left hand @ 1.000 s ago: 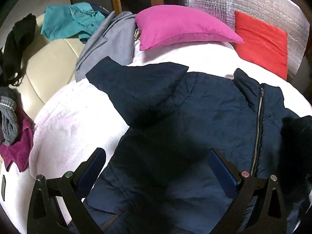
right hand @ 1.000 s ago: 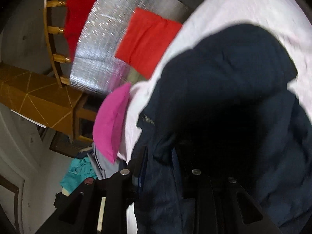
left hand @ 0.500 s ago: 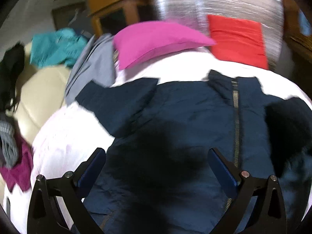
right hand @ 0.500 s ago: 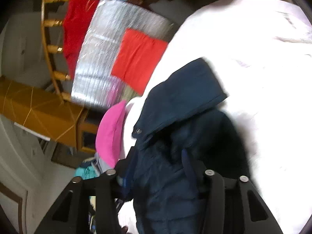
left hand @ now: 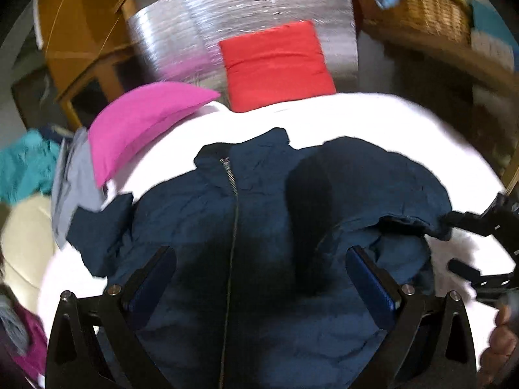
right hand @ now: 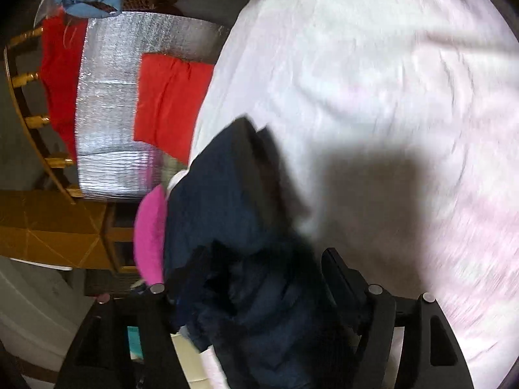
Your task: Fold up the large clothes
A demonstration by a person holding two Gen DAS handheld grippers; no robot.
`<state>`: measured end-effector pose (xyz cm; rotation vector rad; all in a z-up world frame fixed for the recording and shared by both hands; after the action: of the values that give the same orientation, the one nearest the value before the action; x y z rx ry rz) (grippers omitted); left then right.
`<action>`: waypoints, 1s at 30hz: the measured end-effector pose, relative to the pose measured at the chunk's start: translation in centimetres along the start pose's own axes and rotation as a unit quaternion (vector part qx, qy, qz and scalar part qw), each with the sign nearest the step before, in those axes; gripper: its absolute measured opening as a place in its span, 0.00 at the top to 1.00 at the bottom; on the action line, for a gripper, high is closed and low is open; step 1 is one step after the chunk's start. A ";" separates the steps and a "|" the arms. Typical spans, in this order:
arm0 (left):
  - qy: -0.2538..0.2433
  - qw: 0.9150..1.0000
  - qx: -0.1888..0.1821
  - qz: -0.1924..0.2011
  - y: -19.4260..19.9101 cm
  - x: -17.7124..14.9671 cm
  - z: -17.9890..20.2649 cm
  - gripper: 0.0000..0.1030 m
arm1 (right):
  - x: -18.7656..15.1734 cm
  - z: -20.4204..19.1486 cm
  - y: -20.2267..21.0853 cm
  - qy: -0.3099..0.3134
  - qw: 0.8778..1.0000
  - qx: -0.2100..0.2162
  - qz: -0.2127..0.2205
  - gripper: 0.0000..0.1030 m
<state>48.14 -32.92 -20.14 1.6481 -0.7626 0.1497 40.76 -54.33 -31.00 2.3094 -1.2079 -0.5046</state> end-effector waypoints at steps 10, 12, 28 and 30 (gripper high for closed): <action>-0.102 0.981 0.142 0.083 0.4 3.0 5.8 0.00 | 1.6 1.2 1.8 -0.042 0.997 0.063 -0.004 0.29; -0.131 0.973 0.162 0.103 0.5 3.2 6.8 0.00 | 1.7 1.4 2.1 -0.052 0.996 0.070 0.002 0.29; -0.006 0.999 0.018 0.042 -2.1 3.4 -0.7 0.88 | 0.9 -0.6 0.1 -0.042 0.993 0.108 -0.017 0.29; 0.056 0.997 -0.053 -0.001 -3.9 1.1 -3.5 0.88 | 0.7 -0.9 -0.5 -0.030 0.995 0.090 -0.015 0.29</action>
<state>52.26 -29.98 -22.02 1.5271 -0.6726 0.1954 41.94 -54.47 -30.61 2.4821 -1.2967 -0.4985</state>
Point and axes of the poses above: each gripper's, at about its wrist camera, not at the fingertips, and y roughly against the way its jaws point, z to its right, x to its top, the point moved 10 cm from there along -y, roughly the way its jaws point, and after that the axes turned 13 degrees about -z, right-handed, at the moved point
